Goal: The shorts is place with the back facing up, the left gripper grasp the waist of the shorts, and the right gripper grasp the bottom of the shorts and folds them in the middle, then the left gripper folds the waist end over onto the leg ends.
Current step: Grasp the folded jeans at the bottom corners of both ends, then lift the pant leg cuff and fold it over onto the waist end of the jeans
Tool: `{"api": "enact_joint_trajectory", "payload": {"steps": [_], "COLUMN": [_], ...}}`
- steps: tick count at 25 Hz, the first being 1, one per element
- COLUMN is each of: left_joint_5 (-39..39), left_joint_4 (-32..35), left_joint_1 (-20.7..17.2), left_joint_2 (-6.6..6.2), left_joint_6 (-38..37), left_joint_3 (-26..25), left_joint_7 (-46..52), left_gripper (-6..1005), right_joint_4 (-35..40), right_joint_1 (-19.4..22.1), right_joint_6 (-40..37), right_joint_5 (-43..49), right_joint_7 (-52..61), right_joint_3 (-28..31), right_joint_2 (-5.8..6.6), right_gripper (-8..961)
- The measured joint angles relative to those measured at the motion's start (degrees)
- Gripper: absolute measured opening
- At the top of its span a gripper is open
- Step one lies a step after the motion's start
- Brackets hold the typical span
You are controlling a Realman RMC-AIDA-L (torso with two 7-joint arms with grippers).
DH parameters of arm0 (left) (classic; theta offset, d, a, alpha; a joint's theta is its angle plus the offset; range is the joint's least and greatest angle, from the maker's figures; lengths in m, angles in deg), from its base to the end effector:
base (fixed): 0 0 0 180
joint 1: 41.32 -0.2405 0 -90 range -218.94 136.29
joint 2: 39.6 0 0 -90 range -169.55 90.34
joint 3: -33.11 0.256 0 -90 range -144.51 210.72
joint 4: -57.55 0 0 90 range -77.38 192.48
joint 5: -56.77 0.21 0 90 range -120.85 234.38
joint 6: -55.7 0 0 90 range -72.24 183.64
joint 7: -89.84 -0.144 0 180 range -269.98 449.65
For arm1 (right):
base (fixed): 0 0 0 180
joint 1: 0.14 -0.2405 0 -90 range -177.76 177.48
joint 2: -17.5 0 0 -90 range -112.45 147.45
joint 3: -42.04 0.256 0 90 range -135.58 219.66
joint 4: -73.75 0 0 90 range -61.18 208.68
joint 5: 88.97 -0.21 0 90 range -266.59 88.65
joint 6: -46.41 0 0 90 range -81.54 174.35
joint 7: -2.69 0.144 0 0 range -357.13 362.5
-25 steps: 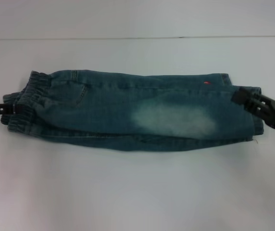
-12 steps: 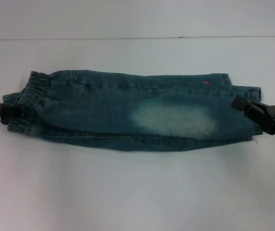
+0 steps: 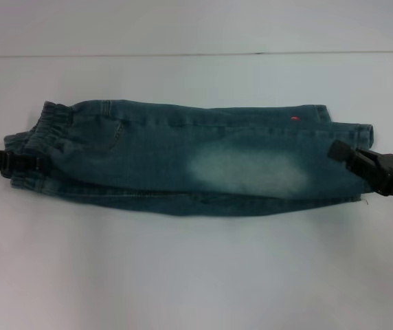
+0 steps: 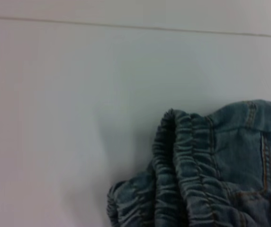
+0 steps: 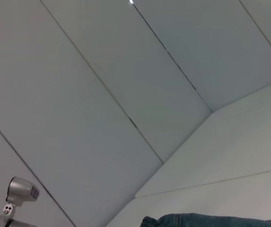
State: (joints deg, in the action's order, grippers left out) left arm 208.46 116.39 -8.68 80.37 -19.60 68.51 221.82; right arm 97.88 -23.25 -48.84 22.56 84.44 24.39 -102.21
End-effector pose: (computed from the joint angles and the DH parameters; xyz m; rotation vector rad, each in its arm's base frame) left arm -0.3157 0.3676 0.0675 -2.1003 -1.4074 -0.0222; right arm 0.3071 0.2799 0.0057 -2.2667 1.1085 1.1965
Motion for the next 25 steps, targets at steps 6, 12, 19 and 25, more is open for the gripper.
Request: {"api": "enact_joint_trajectory", "payload": {"steps": [6, 12, 19, 25], "left_joint_5": [0.3, 0.9, 0.1, -1.4], "left_joint_4": [0.3, 0.1, 2.9, 3.4], "left_joint_1": [-0.1, 0.0, -0.4, -0.6], "left_joint_2": [0.11, 0.32, 0.74, 0.77], "left_joint_6": [-0.9, -1.1, -3.0, -4.8], "left_joint_3": [1.4, 4.2, 3.6, 3.6], "left_joint_7": [-1.2, -1.6, -1.1, -1.4], "left_gripper": [897, 850, 576, 323], "right_joint_4": [-0.5, -0.6, -0.6, -0.9], "right_joint_1": [0.0, -0.2, -0.3, -0.6], "right_joint_6": [0.1, 0.1, 0.0, -0.2], "right_joint_5": [-0.1, -0.2, -0.3, -0.4], "right_joint_7": [0.4, 0.7, 1.2, 1.1], "right_joint_3": [0.0, 0.0, 0.1, 0.2], "right_joint_2": [0.00, 0.00, 0.00, 0.00], "right_gripper": [63, 63, 64, 64]}}
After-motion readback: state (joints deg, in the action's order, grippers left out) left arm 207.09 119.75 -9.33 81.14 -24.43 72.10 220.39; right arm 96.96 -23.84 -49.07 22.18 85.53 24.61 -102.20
